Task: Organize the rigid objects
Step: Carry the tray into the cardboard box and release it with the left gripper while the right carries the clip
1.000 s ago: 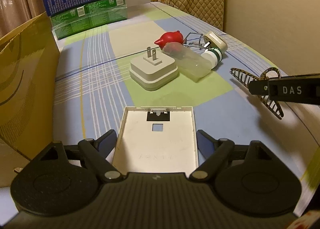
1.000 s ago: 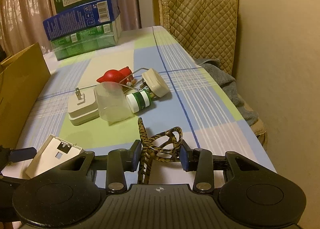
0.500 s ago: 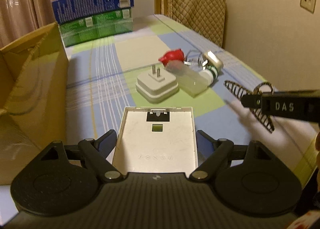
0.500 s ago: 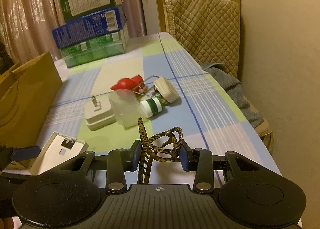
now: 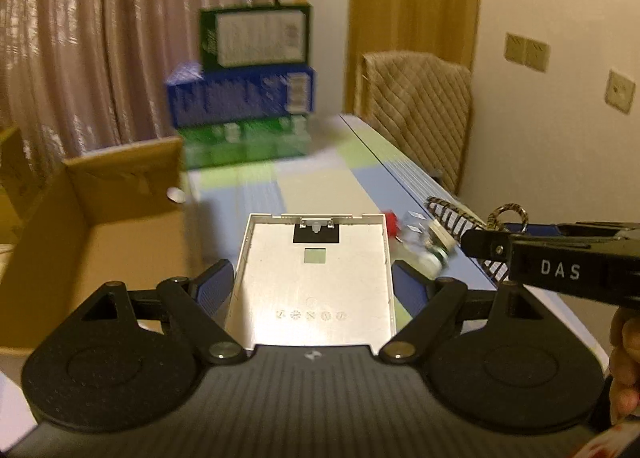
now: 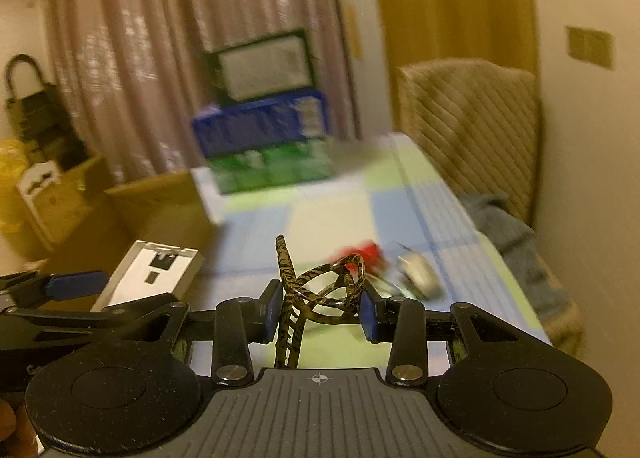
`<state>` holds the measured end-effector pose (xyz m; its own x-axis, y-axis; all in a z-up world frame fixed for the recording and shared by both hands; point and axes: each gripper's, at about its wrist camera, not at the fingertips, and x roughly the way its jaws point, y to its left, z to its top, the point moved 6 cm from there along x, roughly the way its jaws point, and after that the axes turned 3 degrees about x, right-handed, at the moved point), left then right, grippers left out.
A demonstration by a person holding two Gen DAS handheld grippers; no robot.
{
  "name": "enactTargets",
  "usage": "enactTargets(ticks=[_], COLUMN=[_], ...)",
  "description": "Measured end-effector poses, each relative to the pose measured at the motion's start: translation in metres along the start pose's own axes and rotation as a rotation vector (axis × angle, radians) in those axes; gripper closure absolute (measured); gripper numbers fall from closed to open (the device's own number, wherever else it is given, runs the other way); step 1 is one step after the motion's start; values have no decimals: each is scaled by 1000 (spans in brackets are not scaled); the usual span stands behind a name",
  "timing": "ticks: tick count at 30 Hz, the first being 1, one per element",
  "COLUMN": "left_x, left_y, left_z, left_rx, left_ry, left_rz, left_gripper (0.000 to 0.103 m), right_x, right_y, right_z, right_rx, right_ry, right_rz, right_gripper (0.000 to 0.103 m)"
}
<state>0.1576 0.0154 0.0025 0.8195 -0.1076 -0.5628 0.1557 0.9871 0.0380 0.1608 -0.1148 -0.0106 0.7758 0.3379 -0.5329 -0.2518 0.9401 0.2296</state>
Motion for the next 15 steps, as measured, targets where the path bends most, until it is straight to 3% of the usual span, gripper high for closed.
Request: enactTargets(ticks=[7, 15], left_x=[-28, -12], left_y=[82, 177], left_z=[23, 17], left_rx=[11, 21], left_ry=[-26, 61], left_rz=[130, 225], left_gripper=[21, 21], right_x=[18, 76], right_y=[83, 166], right_z=[26, 33], right_rx=[-90, -182], right_ry=[-2, 74], right_rz=[164, 291], right_gripper=[67, 67])
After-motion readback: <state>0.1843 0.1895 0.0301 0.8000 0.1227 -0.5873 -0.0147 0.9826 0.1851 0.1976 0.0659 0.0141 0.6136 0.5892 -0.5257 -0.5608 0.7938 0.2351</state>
